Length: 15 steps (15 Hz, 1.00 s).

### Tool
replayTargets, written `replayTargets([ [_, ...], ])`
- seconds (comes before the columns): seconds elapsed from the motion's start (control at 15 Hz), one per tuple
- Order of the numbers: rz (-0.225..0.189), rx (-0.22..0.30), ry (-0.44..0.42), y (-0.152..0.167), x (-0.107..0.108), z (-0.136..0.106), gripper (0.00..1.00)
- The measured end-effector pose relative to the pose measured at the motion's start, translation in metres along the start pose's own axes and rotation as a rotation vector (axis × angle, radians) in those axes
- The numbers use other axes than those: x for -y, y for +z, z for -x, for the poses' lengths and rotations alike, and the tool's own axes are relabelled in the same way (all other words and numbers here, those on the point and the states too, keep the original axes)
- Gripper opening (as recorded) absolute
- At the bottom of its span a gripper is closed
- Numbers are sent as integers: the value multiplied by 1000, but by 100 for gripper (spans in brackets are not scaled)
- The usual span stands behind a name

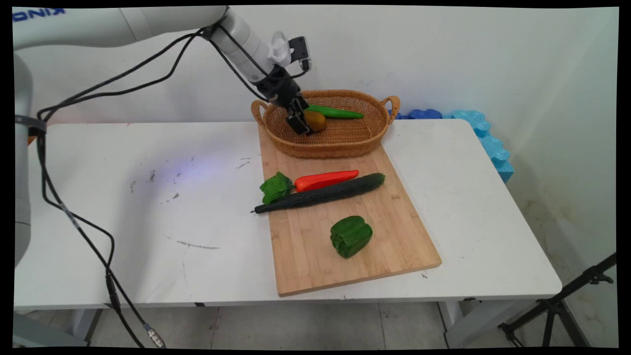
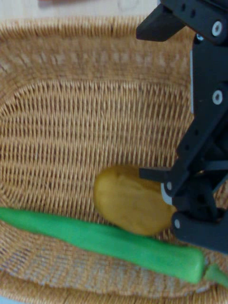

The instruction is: Pick up the potato from the vegetable basket

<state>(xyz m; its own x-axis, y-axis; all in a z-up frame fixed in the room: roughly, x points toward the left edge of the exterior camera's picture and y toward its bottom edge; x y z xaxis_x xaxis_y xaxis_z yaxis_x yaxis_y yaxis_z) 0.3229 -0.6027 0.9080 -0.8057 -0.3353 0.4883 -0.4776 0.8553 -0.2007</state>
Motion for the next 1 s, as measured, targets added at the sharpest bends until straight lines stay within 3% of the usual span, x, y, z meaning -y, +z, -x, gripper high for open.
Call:
replayTargets([
  [0.47,-34,14,72,31,32,5,100],
  [1.0,-51,9,111,72,51,7,100],
])
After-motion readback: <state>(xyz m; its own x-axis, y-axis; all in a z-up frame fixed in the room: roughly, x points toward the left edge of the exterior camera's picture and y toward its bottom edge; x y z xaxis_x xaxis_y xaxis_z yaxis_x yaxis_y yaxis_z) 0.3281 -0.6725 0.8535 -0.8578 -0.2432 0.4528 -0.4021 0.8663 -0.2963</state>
